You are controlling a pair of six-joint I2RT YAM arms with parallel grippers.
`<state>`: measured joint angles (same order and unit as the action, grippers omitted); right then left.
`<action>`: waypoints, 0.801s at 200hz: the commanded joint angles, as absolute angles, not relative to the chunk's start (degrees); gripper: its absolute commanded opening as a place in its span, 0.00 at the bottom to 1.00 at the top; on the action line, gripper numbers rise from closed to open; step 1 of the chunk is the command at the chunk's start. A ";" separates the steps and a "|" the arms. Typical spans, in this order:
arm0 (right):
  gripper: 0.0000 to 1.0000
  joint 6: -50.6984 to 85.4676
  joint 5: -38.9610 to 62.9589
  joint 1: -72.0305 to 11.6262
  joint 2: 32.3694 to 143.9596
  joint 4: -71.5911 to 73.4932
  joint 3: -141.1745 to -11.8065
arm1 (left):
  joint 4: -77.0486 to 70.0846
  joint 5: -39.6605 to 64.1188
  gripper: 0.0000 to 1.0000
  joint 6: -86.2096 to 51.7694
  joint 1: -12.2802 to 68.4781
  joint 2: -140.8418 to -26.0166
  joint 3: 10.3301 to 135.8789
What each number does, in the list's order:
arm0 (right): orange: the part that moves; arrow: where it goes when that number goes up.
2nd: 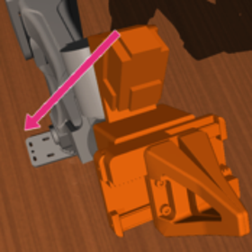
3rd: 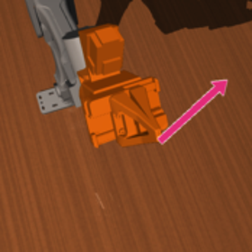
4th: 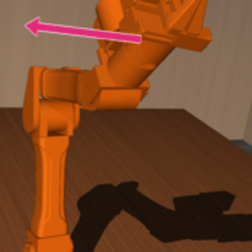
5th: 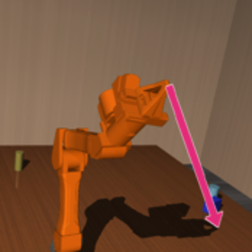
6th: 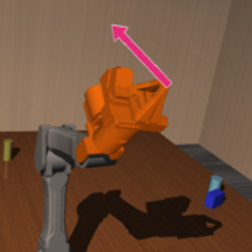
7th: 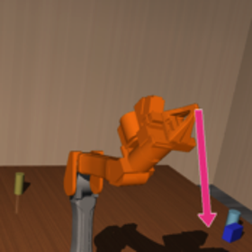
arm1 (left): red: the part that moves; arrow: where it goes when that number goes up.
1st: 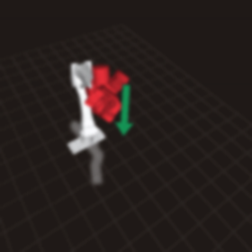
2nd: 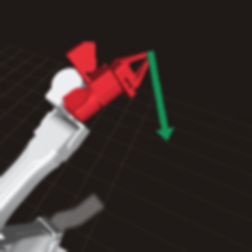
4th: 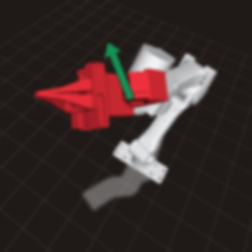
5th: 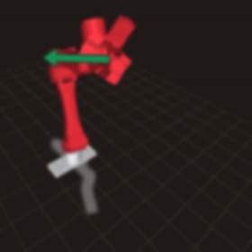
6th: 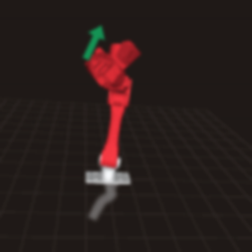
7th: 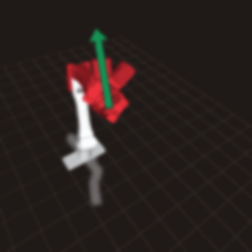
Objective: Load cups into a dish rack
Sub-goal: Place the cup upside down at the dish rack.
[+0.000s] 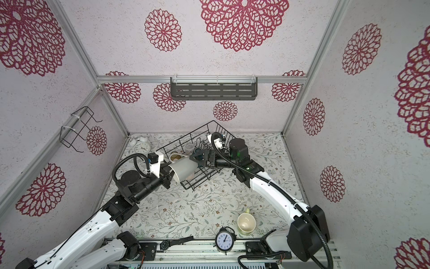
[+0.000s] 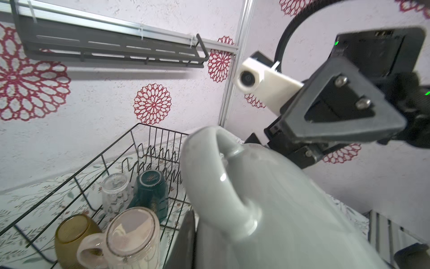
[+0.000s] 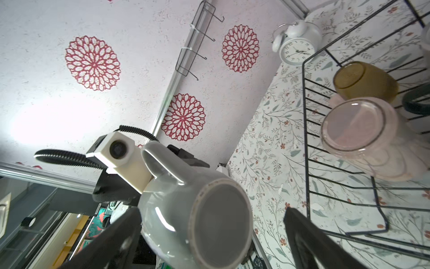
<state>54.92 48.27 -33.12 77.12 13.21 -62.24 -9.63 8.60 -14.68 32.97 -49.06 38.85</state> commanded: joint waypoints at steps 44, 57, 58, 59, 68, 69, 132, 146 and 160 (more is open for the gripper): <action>0.99 60.46 51.48 -39.19 76.63 33.23 -62.92 | -26.33 21.41 0.00 -29.27 29.24 -52.29 40.19; 0.99 60.93 51.68 -40.41 77.27 35.15 -63.43 | -27.35 22.33 0.00 -31.26 29.27 -53.27 40.39; 0.99 60.96 51.68 -40.51 77.35 35.20 -63.49 | -27.43 22.41 0.00 -31.32 29.27 -53.35 40.36; 0.99 60.98 51.68 -40.60 77.39 35.26 -63.56 | -27.47 22.46 0.00 -31.35 29.27 -53.39 40.35; 0.98 61.37 51.44 -41.16 77.90 35.87 -64.02 | -27.93 23.14 0.00 -31.77 29.25 -53.78 40.57; 0.98 61.40 51.34 -41.19 77.97 35.95 -64.05 | -27.94 23.21 0.00 -31.84 29.26 -53.83 40.63; 0.94 65.07 48.92 -42.50 80.60 43.02 -63.90 | -27.89 25.79 0.00 -33.83 29.29 -56.24 41.90; 0.92 65.03 48.94 -42.54 80.68 43.02 -63.98 | -27.77 25.81 0.00 -33.84 29.27 -57.06 41.67; 0.89 65.13 49.30 -42.54 80.70 42.80 -64.07 | -27.86 24.78 0.00 -33.54 29.34 -57.40 41.31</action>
<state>64.62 48.12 -41.12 81.03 37.45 -61.73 -24.86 23.77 -32.18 28.93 -56.40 39.66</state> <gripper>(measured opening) 0.905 0.113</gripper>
